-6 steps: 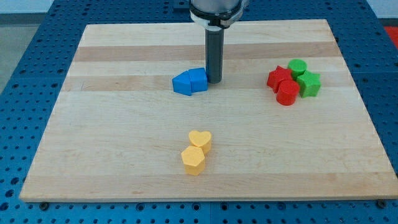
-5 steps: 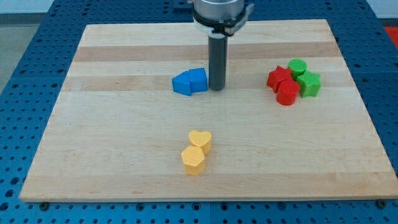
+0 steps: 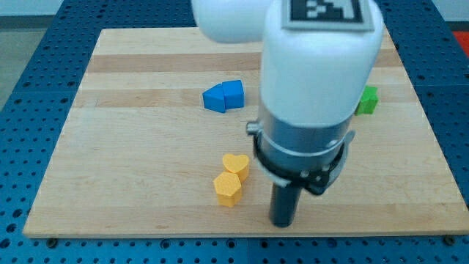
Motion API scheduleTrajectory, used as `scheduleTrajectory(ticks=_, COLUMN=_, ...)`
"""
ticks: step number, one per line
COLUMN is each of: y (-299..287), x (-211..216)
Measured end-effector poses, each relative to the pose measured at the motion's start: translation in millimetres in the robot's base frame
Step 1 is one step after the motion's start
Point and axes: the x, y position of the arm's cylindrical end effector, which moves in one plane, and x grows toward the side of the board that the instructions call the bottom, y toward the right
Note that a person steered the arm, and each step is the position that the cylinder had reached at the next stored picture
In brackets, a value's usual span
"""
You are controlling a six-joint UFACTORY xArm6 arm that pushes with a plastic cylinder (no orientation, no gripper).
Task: Move the yellow hexagon and yellow heart to the center
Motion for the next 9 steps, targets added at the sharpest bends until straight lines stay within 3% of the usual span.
scheduleTrajectory(ticks=3, y=-67.1, x=1.8)
scheduleTrajectory(ticks=9, y=-60.8, x=-56.3)
